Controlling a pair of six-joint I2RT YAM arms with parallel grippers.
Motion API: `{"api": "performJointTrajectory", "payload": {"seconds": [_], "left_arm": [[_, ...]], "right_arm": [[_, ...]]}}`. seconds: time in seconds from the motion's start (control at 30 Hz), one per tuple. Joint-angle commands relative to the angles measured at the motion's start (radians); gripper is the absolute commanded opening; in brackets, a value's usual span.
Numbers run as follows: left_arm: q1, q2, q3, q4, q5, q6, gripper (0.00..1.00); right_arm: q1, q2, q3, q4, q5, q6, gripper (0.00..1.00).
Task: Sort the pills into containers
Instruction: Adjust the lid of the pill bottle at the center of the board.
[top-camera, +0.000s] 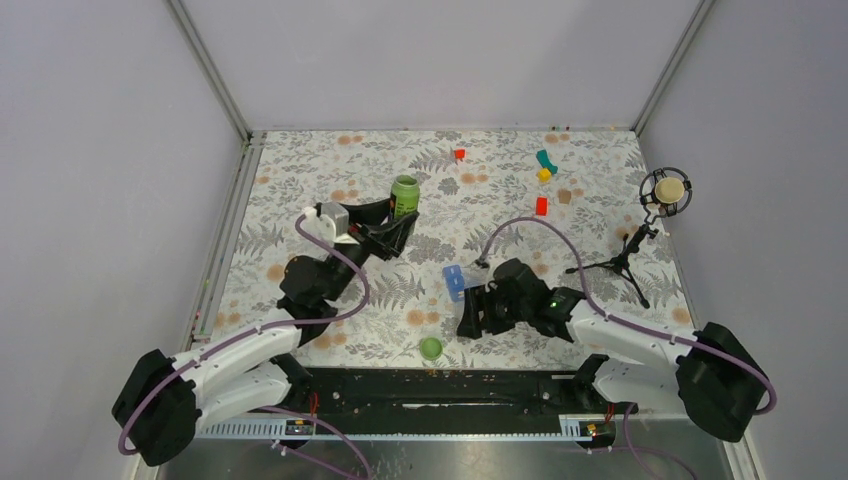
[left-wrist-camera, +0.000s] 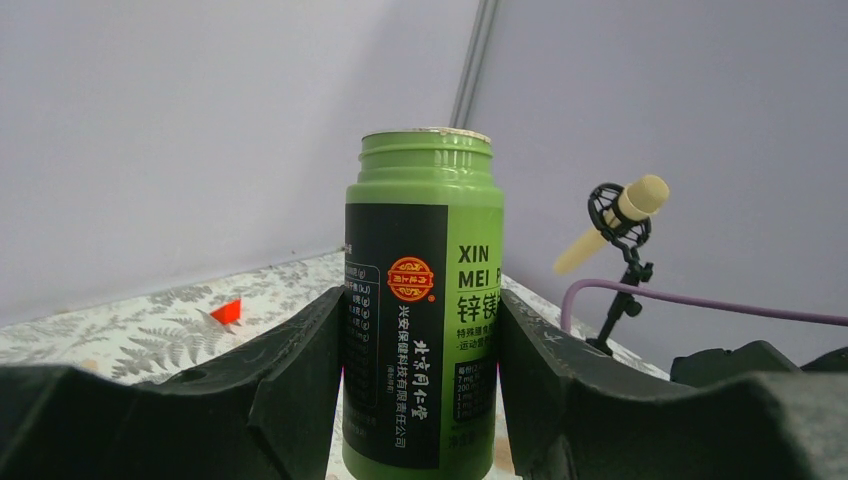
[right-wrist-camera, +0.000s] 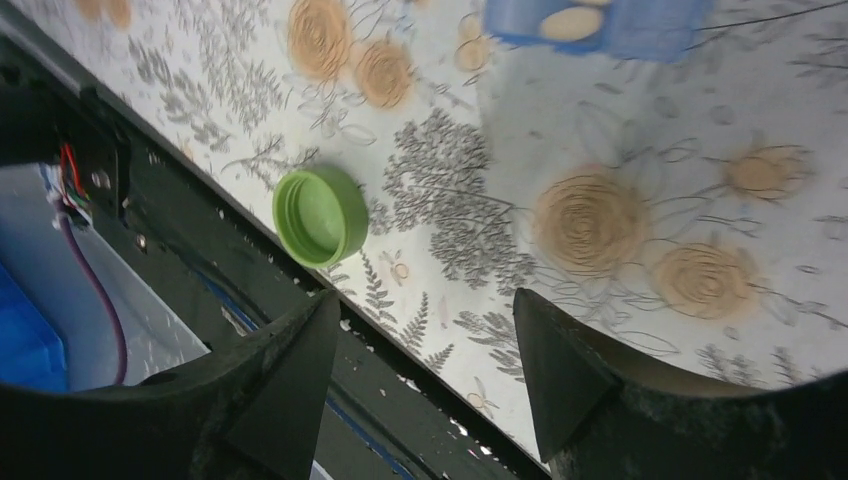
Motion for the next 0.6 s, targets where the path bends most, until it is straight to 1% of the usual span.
{"api": "performJointTrajectory", "payload": {"seconds": [0.0,0.03,0.2,0.23,0.27,0.3,0.33,0.43,0.57], "left_arm": [[0.009,-0.003,-0.028,0.160,0.096,-0.054,0.00],[0.008,-0.015,-0.041,0.158,0.101,-0.052,0.00],[0.014,-0.110,-0.124,0.149,0.055,-0.024,0.00],[0.014,-0.145,-0.141,0.138,0.039,-0.018,0.00],[0.014,-0.171,-0.148,0.126,0.024,-0.011,0.00],[0.016,-0.195,-0.154,0.109,0.009,-0.003,0.00],[0.016,-0.218,-0.157,0.094,-0.017,0.008,0.00],[0.016,-0.276,-0.165,0.044,-0.077,0.025,0.00],[0.017,-0.354,-0.175,-0.015,-0.121,0.047,0.00]], "right_arm": [[0.125,0.051,0.062,0.043,0.044,-0.058,0.70],[0.158,0.063,0.070,0.054,0.057,-0.068,0.68],[0.296,0.118,0.140,0.081,0.102,-0.110,0.42],[0.320,0.130,0.152,0.094,0.114,-0.115,0.39],[0.341,0.149,0.168,0.094,0.127,-0.116,0.39],[0.359,0.176,0.189,0.087,0.142,-0.115,0.42],[0.373,0.204,0.220,0.074,0.159,-0.117,0.46],[0.424,0.299,0.286,0.030,0.224,-0.124,0.55],[0.480,0.396,0.349,-0.014,0.303,-0.122,0.56]]}}
